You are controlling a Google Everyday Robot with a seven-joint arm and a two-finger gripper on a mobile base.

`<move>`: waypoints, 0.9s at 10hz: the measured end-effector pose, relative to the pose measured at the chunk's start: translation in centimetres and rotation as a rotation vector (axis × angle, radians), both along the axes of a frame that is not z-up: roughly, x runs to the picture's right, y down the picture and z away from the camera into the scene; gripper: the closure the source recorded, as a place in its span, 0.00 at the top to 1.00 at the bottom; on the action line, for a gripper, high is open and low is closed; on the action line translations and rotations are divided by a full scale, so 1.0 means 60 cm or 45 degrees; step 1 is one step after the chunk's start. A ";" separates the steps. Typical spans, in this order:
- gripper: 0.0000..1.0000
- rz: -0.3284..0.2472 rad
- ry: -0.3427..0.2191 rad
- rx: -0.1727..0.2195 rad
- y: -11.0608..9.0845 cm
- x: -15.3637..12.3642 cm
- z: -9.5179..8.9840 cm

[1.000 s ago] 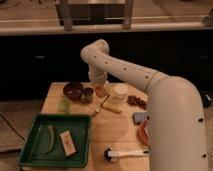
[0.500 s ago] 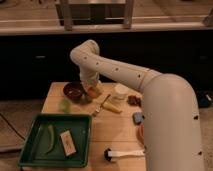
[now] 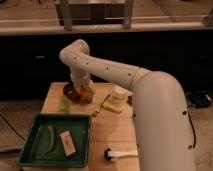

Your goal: Place apple in plastic cup

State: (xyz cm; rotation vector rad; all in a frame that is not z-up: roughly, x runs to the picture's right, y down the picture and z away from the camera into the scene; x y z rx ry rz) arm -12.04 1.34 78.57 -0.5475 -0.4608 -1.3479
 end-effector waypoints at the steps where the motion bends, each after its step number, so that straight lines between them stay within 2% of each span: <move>1: 0.02 -0.020 -0.016 0.000 0.001 -0.010 -0.002; 9: 0.02 -0.215 -0.139 -0.001 0.011 -0.138 -0.021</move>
